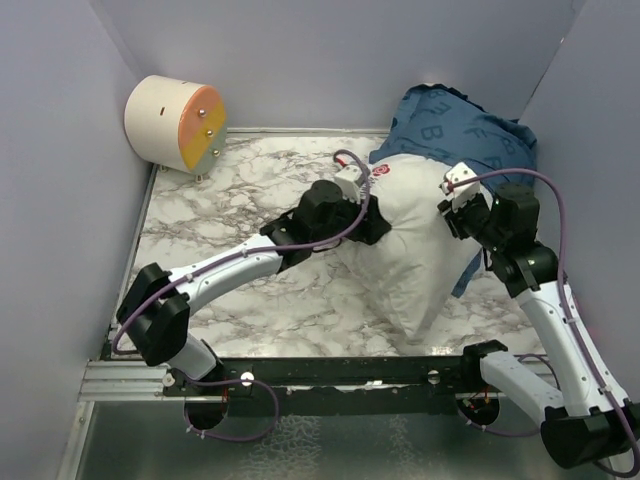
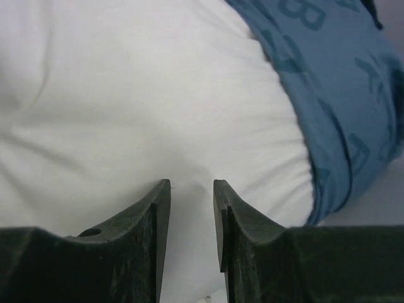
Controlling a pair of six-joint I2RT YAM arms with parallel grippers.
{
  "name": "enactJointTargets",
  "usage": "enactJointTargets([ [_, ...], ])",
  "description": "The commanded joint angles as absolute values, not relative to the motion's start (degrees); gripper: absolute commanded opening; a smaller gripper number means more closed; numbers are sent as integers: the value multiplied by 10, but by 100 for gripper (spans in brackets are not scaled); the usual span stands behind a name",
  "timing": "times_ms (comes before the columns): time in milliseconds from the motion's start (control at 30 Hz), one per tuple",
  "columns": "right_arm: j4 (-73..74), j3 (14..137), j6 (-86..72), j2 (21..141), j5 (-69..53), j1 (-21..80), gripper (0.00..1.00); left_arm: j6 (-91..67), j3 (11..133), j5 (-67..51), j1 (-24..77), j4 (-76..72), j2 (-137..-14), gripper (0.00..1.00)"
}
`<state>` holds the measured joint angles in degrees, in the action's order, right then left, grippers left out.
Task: Put the pillow into the pillowcase
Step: Stuff the pillow into the pillowcase.
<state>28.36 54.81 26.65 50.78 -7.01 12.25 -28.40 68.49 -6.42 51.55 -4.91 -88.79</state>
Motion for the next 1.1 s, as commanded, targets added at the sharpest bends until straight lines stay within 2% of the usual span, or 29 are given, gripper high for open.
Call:
enactJointTargets([
  [0,340,546,243,557,-238,120,30,-300,605,1,425,-67,-802,66],
  [167,355,561,243,673,-453,120,26,-278,557,33,384,-57,-670,79],
  [267,411,619,268,748,-556,121,28,-264,564,27,384,-41,-621,80],
  [367,457,684,288,777,-596,121,31,-274,581,-3,383,-18,-594,80],
  [467,436,707,254,736,-560,108,34,-313,582,-68,387,-33,-588,78],
  [533,410,694,225,692,-557,60,34,-336,579,-96,407,-54,-600,76],
  [667,393,656,218,646,-527,-40,33,-316,606,-66,504,-77,-666,75],
  [767,374,626,225,631,-466,-88,32,-294,652,-60,540,-73,-739,74],
  [900,325,592,234,617,-336,-99,31,-246,721,-31,551,-57,-827,74],
  [1067,310,585,256,629,-287,-99,31,-183,844,11,551,6,-946,74],
])
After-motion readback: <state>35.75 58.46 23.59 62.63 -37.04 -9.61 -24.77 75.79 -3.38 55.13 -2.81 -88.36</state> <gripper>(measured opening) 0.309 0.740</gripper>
